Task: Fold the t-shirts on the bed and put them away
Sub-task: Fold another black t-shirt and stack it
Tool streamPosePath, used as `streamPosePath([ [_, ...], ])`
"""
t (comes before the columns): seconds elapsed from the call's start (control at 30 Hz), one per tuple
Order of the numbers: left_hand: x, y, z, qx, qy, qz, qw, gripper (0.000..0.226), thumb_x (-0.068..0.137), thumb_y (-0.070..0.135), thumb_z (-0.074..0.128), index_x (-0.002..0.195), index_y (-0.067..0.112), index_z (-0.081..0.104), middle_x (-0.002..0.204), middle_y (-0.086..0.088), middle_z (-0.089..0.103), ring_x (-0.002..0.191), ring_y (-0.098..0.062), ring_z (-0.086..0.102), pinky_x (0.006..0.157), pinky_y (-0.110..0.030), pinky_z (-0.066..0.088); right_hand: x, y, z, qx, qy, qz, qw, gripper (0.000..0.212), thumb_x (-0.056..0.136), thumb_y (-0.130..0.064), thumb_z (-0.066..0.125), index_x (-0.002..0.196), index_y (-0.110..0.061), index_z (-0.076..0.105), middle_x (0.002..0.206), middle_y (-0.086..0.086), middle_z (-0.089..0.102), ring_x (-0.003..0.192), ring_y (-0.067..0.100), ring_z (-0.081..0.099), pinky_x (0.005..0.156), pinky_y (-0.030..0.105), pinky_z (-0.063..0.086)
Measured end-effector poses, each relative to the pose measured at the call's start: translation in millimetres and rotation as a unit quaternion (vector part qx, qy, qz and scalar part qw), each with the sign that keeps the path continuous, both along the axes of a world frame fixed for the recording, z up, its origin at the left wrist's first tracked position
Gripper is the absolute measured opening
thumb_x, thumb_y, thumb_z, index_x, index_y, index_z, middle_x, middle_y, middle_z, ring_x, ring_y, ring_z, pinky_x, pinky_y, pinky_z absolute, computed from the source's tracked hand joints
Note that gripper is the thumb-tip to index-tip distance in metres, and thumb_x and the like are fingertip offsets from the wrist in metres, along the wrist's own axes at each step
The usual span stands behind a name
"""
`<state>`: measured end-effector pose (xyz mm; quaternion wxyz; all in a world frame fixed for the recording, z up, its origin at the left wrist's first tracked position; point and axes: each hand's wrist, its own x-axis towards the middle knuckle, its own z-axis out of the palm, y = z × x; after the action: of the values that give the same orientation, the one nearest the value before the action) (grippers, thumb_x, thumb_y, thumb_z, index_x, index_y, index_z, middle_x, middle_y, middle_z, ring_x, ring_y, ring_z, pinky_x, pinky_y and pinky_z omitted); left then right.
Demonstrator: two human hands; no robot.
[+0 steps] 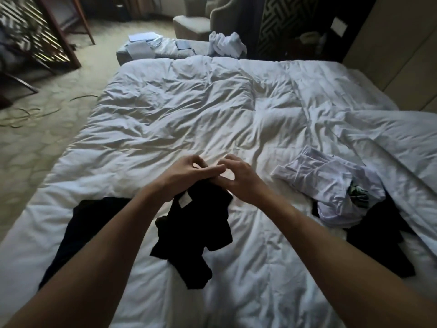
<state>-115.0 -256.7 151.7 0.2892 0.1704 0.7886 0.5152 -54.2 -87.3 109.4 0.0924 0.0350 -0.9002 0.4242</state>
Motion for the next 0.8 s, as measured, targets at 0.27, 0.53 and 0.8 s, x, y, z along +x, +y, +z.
streamPosePath([
  [0.27, -17.4, -59.2, -4.9, -0.102, 0.160, -0.066, 0.980, 0.016, 0.088, 0.021, 0.073, 0.083, 0.036, 0.067, 0.070, 0.003, 0.062, 0.058, -0.005, 0.049, 0.060, -0.023, 0.040, -17.5, -23.5, 46.9, -0.091, -0.010, -0.030, 0.995, 0.030, 0.087, -0.009, 0.055, 0.068, -0.025, 0.039, 0.060, -0.010, 0.037, 0.052, 0.000, 0.034, 0.054, 0.020, 0.030],
  [0.53, -11.6, -95.2, -23.0, -0.074, 0.210, 0.013, 0.975, 0.038, 0.066, 0.053, 0.062, 0.099, 0.035, 0.069, 0.120, 0.006, 0.057, 0.117, -0.012, 0.051, 0.100, -0.023, 0.038, -30.2, -55.3, 104.7, -0.086, -0.040, -0.001, 0.995, 0.015, 0.096, -0.006, 0.055, 0.084, -0.011, 0.047, 0.061, 0.005, 0.043, 0.050, 0.010, 0.037, 0.044, 0.023, 0.030],
  [0.8, 1.8, -73.8, -22.5, 0.005, 0.176, 0.085, 0.981, 0.017, 0.079, 0.022, 0.064, 0.083, 0.006, 0.068, 0.074, -0.012, 0.070, 0.064, -0.013, 0.063, 0.057, -0.024, 0.039, -48.0, -83.2, 143.7, 0.017, 0.051, -0.084, 0.995, 0.011, 0.094, -0.019, 0.060, 0.089, -0.017, 0.050, 0.065, -0.002, 0.052, 0.063, 0.015, 0.052, 0.066, 0.035, 0.043],
])
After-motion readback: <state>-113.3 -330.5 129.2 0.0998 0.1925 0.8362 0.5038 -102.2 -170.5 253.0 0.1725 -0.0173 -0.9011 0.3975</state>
